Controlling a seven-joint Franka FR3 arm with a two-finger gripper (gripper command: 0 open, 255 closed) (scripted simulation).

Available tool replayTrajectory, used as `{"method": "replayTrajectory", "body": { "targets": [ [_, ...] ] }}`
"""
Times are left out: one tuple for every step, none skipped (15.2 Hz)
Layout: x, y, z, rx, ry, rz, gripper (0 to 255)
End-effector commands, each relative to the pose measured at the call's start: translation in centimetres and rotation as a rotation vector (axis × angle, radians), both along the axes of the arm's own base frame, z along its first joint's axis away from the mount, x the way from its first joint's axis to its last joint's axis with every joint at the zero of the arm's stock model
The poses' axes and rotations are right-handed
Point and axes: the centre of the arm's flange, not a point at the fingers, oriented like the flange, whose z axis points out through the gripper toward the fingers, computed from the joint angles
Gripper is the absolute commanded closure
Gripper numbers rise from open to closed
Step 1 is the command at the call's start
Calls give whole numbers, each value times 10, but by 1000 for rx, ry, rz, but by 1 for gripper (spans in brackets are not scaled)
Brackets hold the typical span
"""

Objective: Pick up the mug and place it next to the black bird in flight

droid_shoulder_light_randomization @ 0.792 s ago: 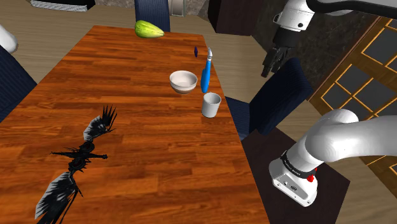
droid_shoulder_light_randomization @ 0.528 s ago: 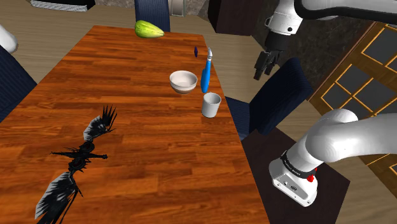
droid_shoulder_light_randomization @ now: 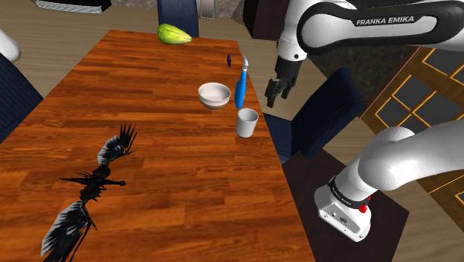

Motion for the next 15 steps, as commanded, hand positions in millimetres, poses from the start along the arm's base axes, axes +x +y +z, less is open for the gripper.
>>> {"method": "replayTrajectory", "body": {
  "targets": [
    [15,18,-15,-18,-3,6,0],
    [22,27,-24,-28,-3,8,0],
    [29,36,-32,-38,-4,11,0],
    [36,44,-41,-48,-4,14,0],
    [43,52,-50,-57,-5,16,0],
    [51,61,-59,-67,-5,19,0],
    [58,69,-67,-77,-6,22,0],
    [65,77,-76,-86,-6,24,0],
    [72,85,-86,-96,-7,27,0],
    [79,93,-95,-106,-7,30,0],
    [80,95,-97,-108,-7,31,0],
    [80,95,-102,-108,-7,31,0],
    [80,94,-107,-108,-7,31,0],
    [79,94,-113,-108,-7,31,0],
    [79,93,-118,-108,-7,31,0]
  ]
}}
